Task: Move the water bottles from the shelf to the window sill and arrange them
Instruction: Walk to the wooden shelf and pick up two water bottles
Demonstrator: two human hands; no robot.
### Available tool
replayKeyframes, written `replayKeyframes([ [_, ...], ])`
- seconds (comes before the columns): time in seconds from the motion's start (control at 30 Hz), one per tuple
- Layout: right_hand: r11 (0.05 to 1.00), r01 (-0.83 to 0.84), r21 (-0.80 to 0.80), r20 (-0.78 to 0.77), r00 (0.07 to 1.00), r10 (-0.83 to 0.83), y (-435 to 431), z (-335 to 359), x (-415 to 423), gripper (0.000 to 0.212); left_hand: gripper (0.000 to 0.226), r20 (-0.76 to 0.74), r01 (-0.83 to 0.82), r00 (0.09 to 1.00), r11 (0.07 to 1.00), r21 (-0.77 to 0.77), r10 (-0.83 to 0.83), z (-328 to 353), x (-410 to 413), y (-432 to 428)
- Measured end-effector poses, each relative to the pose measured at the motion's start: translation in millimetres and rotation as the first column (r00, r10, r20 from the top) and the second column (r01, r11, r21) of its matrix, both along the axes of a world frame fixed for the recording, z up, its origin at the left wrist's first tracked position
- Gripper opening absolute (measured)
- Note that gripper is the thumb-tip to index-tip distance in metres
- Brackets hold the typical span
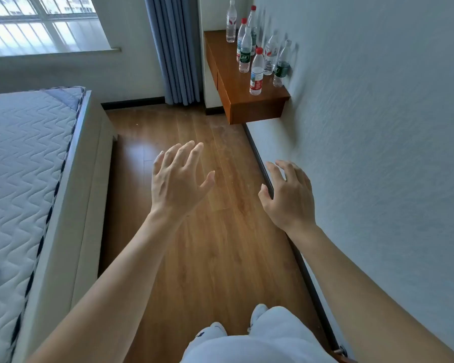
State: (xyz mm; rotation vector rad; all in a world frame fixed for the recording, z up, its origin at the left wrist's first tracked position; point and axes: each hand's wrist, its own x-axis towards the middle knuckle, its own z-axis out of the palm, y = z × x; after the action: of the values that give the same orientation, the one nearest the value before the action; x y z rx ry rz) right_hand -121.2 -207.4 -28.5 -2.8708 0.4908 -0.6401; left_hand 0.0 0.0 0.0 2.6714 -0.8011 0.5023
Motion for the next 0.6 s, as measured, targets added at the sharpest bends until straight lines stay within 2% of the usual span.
replayKeyframes([
  [0.3,0.999,0.003,0.044,0.011,1.000,-0.004,-13.3,-16.1,44.2,0.049,0.061,-0.014,-0.011,1.000,1.000,0.018,0.011,-19.1,36.7,-10.2],
  [0.6,0.996,0.001,0.088,-0.028,1.000,0.002,-76.9,-33.8,136.6,0.048,0.061,-0.043,-0.010,0.999,0.999,0.044,0.012,-22.9,125.1,-83.6],
])
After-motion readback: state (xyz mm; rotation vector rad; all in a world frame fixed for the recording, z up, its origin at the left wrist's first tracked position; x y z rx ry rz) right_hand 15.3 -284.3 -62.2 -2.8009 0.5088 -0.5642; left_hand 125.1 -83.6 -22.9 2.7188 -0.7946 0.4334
